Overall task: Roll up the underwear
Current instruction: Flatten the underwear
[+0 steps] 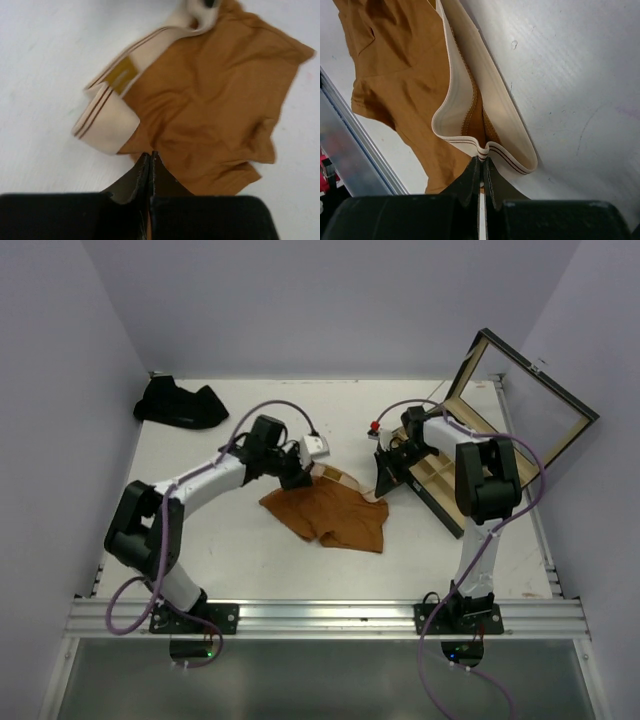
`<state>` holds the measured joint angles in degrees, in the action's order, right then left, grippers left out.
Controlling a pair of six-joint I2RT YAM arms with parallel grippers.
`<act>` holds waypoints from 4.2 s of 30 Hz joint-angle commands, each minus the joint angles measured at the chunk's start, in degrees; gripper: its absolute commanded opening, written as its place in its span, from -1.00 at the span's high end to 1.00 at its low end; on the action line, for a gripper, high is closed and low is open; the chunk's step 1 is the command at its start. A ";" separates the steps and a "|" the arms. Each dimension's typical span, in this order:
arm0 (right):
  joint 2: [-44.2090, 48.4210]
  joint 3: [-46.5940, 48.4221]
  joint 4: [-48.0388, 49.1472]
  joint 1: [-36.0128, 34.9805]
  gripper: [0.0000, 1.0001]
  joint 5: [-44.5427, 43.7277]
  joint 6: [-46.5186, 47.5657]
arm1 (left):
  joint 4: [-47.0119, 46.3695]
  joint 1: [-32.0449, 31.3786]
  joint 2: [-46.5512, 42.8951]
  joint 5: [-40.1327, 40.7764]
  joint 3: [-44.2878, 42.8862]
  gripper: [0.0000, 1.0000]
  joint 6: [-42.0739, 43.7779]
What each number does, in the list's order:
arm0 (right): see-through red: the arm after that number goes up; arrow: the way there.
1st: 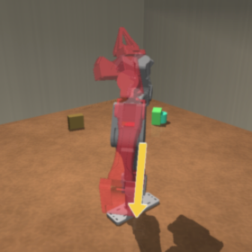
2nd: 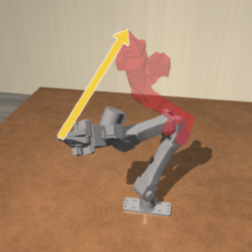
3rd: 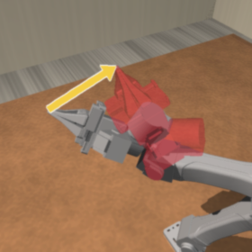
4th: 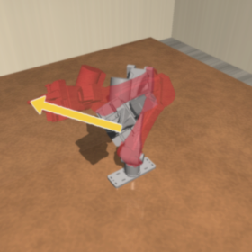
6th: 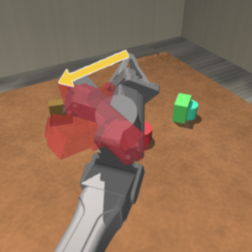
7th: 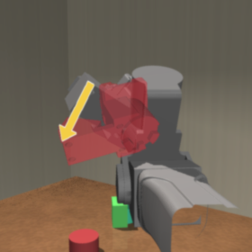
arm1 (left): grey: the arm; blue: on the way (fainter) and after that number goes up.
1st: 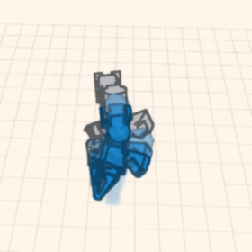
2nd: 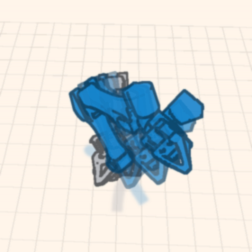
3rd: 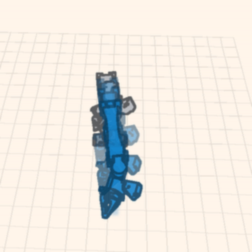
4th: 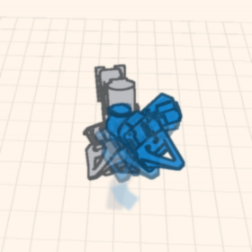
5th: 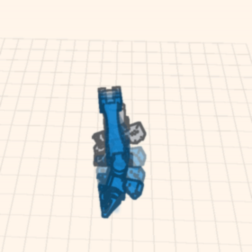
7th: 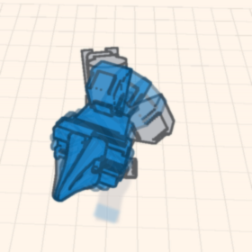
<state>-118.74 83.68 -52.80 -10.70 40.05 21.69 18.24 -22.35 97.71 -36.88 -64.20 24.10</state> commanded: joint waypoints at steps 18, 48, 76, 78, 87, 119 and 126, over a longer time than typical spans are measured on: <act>5.36 -3.52 -0.73 0.06 1.00 -1.47 5.73 | 4.00 -5.60 -6.74 2.34 -2.16 -1.00 5.69; 4.92 -4.14 0.59 0.07 1.00 -0.94 3.27 | -15.95 -20.98 -5.08 11.57 9.54 -0.36 8.16; 22.13 0.07 -1.52 0.15 1.00 -0.94 11.43 | 2.74 -6.26 -17.38 12.89 -0.54 1.00 5.69; 25.99 1.13 -0.38 0.06 1.00 -0.94 13.10 | 5.56 -2.54 -18.43 10.09 -3.37 1.00 8.49; 42.08 -5.01 6.04 -0.02 1.00 0.46 21.61 | 15.24 5.74 -30.27 3.76 -3.12 1.00 15.70; 4.83 26.71 8.69 -7.85 0.10 -19.85 4.15 | 1.54 19.34 -9.71 9.14 -6.99 -1.00 -5.47; 14.14 10.24 -1.26 -9.69 0.35 -4.21 4.94 | 1.10 20.15 -15.01 -6.08 -1.45 -1.00 -4.75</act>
<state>-109.80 101.84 -46.54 -18.70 27.64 27.31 22.17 -1.45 84.12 -33.04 -67.18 20.60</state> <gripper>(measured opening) 0.340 0.996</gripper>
